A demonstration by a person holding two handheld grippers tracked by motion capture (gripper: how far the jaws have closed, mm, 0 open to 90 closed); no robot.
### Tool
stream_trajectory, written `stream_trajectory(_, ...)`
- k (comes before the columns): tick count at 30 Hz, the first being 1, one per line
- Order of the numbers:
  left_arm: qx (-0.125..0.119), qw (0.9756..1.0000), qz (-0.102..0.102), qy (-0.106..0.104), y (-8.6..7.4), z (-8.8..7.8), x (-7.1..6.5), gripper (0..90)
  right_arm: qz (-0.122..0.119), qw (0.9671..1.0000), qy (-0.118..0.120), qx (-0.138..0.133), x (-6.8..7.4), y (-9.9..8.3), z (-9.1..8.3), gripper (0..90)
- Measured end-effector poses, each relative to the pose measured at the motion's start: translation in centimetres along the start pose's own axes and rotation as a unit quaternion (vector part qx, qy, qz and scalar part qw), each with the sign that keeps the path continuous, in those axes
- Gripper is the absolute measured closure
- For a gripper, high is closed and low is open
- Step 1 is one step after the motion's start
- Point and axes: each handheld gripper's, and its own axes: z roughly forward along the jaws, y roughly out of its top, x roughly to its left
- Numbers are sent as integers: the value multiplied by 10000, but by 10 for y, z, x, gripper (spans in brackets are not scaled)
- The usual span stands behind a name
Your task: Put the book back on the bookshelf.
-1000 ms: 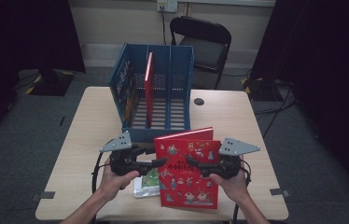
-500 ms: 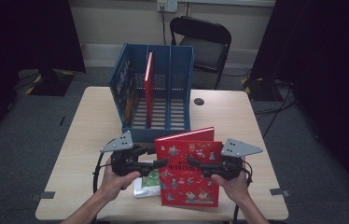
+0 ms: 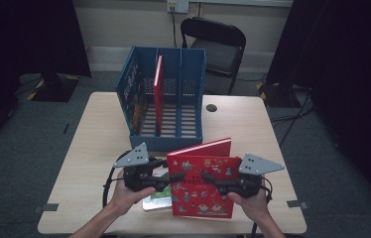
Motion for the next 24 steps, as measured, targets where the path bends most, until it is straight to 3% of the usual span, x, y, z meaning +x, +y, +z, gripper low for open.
stream_trajectory(10, 163, 9998, 69, -5, -2, 18, -3, 527, -22, 10000, 64, -21, 2, -2, -3, 380)
stream_trajectory(15, 384, 9990, 231, 0, -4, 32, -3, 527, -34, 10000, 52, 26, 2, -2, -3, 372)
stream_trajectory(16, 361, 9992, 167, -78, -4, 32, -2, 546, 1, 10000, 64, 31, 0, -2, -4, 375)
stream_trajectory(22, 357, 9992, 165, -72, -5, 29, 1, 678, 103, 9994, -321, 79, -8, -7, -17, 347)
stream_trajectory(24, 386, 9991, 189, -51, -4, 29, 0, 683, 118, 9996, -273, 41, -9, -8, -19, 348)
